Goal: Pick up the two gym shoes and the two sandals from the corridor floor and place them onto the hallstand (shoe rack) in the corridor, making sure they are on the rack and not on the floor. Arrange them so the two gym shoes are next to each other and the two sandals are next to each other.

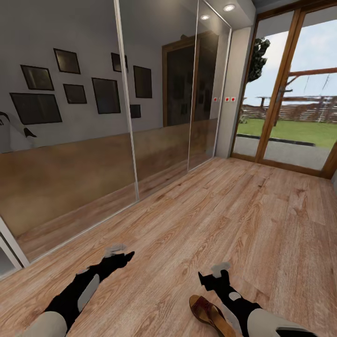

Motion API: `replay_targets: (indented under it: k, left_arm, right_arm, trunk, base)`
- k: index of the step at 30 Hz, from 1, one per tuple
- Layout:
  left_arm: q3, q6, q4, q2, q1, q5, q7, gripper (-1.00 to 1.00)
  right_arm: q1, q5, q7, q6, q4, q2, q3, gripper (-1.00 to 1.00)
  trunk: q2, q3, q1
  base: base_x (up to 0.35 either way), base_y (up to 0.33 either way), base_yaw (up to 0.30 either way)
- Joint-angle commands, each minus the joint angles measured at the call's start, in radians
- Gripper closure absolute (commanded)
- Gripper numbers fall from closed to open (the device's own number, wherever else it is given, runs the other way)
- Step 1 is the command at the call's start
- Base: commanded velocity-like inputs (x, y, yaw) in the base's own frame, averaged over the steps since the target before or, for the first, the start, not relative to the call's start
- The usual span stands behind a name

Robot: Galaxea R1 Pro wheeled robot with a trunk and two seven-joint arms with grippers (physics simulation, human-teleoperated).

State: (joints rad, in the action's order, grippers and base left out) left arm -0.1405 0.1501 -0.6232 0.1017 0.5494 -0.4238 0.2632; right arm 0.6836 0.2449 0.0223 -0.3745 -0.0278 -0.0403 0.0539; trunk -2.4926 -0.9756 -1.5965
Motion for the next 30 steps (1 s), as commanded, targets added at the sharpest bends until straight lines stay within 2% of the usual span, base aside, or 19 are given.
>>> replay_targets:
  k: [1, 6, 7, 16, 17, 19, 20, 21, 23, 27, 28, 30]
  left_arm:
    - [-0.004, 0.019, -0.601, 0.001, -0.001, -0.010, -0.001, -1.00]
    - [-0.004, 0.034, -0.614, 0.002, -0.004, -0.008, -0.001, -1.00]
    - [-0.004, 0.039, -0.619, 0.004, -0.004, -0.008, -0.001, -1.00]
    - [-0.006, 0.042, -0.620, 0.006, -0.006, -0.006, -0.001, -1.00]
    - [-0.013, 0.042, -0.619, 0.005, -0.006, -0.006, -0.001, -1.00]
    - [-0.019, 0.042, -0.618, 0.005, -0.006, -0.006, -0.001, -1.00]
    - [-0.033, 0.042, -0.618, 0.006, -0.006, -0.006, -0.001, -1.00]
    - [-0.036, 0.042, -0.618, 0.006, -0.006, -0.006, -0.001, -1.00]
    - [-0.043, 0.042, -0.618, 0.006, -0.006, -0.006, -0.001, -1.00]
    - [-0.046, 0.042, -0.618, 0.006, -0.006, -0.006, -0.001, -1.00]
    - [-0.048, 0.042, -0.618, 0.006, -0.006, -0.005, -0.001, -1.00]
    - [-0.049, 0.042, -0.618, 0.006, -0.006, -0.002, -0.001, -1.00]
  right_arm:
    - [0.001, 0.010, 0.031, -0.003, 0.000, 0.006, 0.007, -1.00]
    - [0.001, 0.015, 0.064, -0.003, 0.000, 0.025, 0.007, -1.00]
    - [0.001, 0.017, 0.075, -0.002, 0.000, 0.039, 0.007, -1.00]
    - [0.001, 0.020, 0.080, -0.001, 0.000, 0.049, 0.008, -1.00]
    - [0.001, 0.020, 0.081, 0.001, 0.000, 0.075, 0.007, -1.00]
    - [0.001, 0.020, 0.082, 0.003, 0.000, 0.097, 0.006, -1.00]
    - [0.001, 0.020, 0.111, 0.006, 0.000, 0.150, -0.007, -1.00]
    - [0.001, 0.020, 0.124, 0.007, 0.000, 0.158, -0.009, -1.00]
    - [0.000, 0.020, 0.207, 0.007, 0.000, 0.179, -0.015, -1.00]
    - [0.000, 0.020, 0.314, 0.008, 0.000, 0.195, -0.017, -1.00]
    - [-0.001, 0.020, 0.402, 0.008, 0.000, 0.210, -0.018, -1.00]
    - [-0.001, 0.020, 0.427, 0.008, 0.000, 0.215, -0.018, -1.00]
  trunk:
    - [0.000, -0.001, 0.000]
    - [0.000, -0.001, 0.000]
    - [0.000, -0.001, 0.000]
    - [0.000, -0.001, 0.000]
    - [0.000, -0.001, 0.000]
    - [0.000, -0.001, 0.000]
    - [0.000, -0.001, 0.000]
    - [0.000, -0.001, 0.000]
    - [0.000, -0.001, 0.000]
    - [0.000, -0.001, 0.000]
    - [0.000, -0.001, 0.000]
    - [0.000, -0.001, 0.000]
  base:
    - [0.000, 0.000, 0.000]
    - [0.000, 0.000, 0.000]
    - [0.000, 0.000, 0.000]
    - [0.000, 0.000, 0.000]
    - [0.000, 0.000, 0.000]
    - [0.000, 0.000, 0.000]
    - [0.000, 0.000, 0.000]
    - [0.000, 0.000, 0.000]
    - [0.000, 0.000, 0.000]
    - [0.000, 0.000, 0.000]
    - [0.000, 0.000, 0.000]
    - [0.000, 0.000, 0.000]
